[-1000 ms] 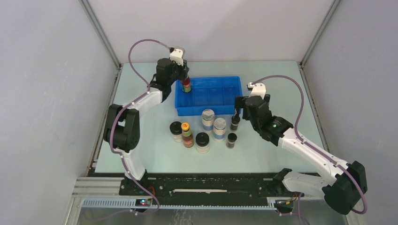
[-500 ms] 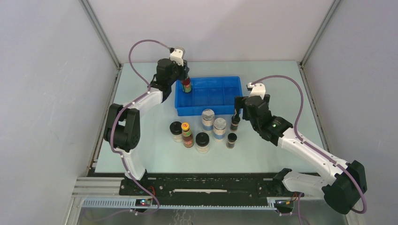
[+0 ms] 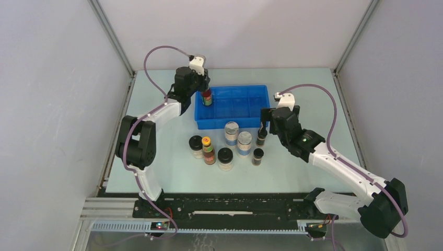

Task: Organize the condiment bottles
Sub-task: Place the bottle in the storage box.

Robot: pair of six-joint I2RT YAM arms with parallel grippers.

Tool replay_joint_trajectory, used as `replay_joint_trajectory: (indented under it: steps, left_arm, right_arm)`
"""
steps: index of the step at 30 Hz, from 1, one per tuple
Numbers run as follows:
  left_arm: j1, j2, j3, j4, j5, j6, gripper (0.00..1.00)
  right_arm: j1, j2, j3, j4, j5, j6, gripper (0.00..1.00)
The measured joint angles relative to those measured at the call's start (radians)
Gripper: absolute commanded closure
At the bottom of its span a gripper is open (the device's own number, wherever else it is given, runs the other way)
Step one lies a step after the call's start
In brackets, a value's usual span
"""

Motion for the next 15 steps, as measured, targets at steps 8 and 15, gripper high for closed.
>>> replay_joint_trajectory:
  steps: [8, 15]
  left_arm:
    - [0.000, 0.000, 0.000, -0.011, -0.005, 0.000, 1.00]
    - [0.000, 0.003, 0.000, -0.019, -0.020, 0.000, 0.99]
  right_arm:
    - [0.002, 0.001, 0.000, 0.000, 0.000, 0.000, 0.00]
    - [0.002, 0.002, 0.000, 0.000, 0.000, 0.000, 0.00]
